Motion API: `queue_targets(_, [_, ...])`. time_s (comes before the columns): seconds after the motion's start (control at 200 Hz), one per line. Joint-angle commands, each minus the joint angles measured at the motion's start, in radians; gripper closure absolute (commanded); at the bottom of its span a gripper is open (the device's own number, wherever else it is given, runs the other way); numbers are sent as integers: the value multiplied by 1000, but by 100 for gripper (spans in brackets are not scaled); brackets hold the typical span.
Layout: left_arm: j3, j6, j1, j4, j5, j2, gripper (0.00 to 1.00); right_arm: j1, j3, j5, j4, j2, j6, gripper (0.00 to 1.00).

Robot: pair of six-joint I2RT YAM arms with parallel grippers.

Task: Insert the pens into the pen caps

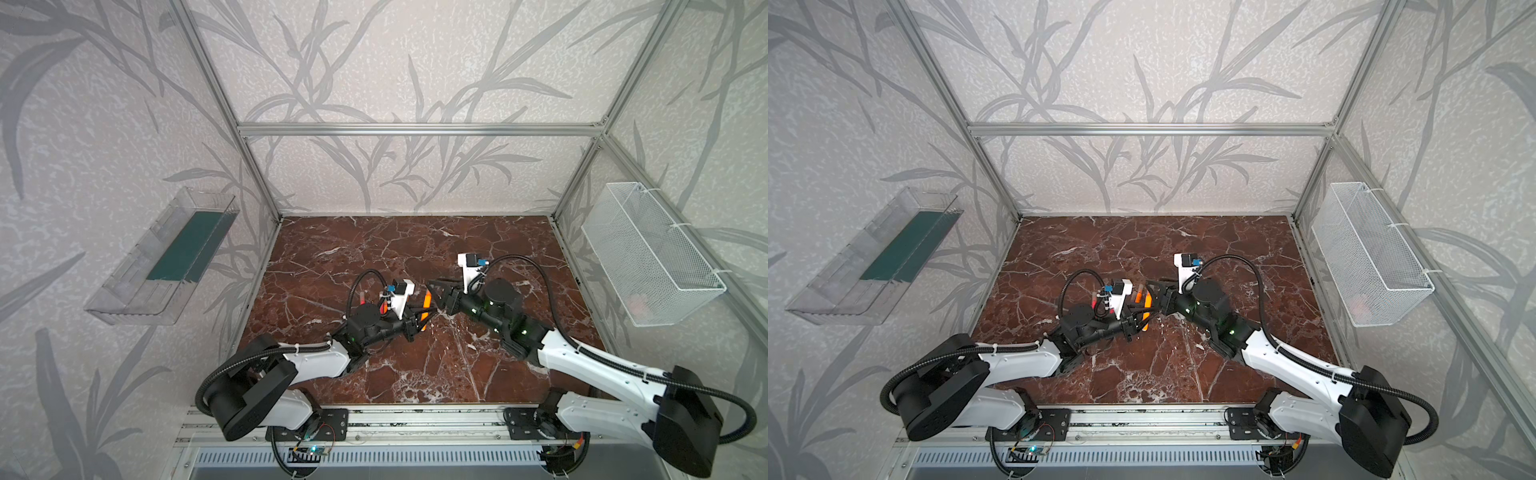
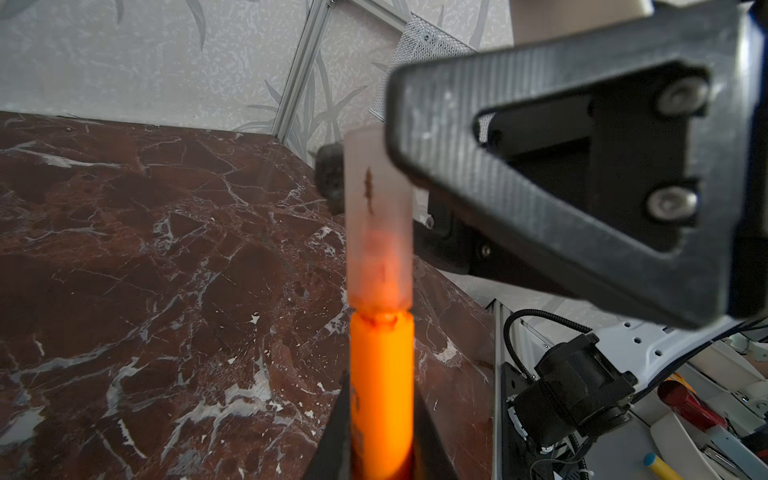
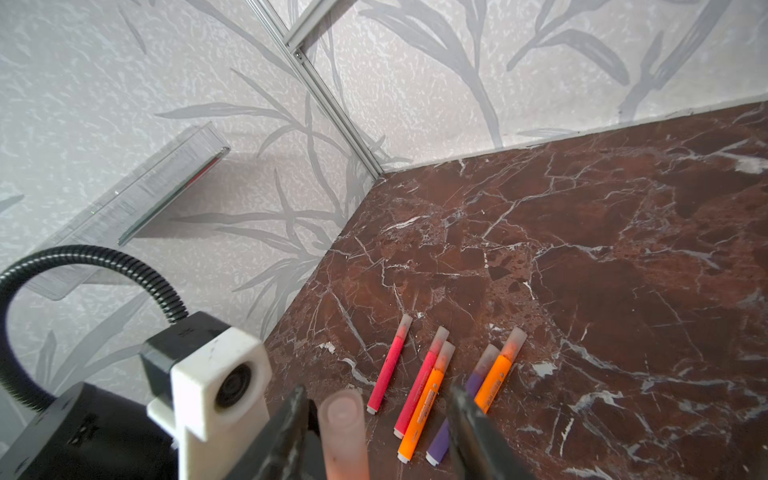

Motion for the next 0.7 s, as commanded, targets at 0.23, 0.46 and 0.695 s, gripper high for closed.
queue_targets(0.23, [51, 63, 0, -77, -50, 7, 100, 19, 104, -70, -22, 80, 30, 58])
queue_targets(0.46, [53, 62, -2, -77, -38, 8, 100, 20, 146, -132, -7, 144, 47, 63])
queue_targets(0.695, [51, 70, -3, -83, -48, 9, 100, 24, 154, -119, -39, 142, 22, 79])
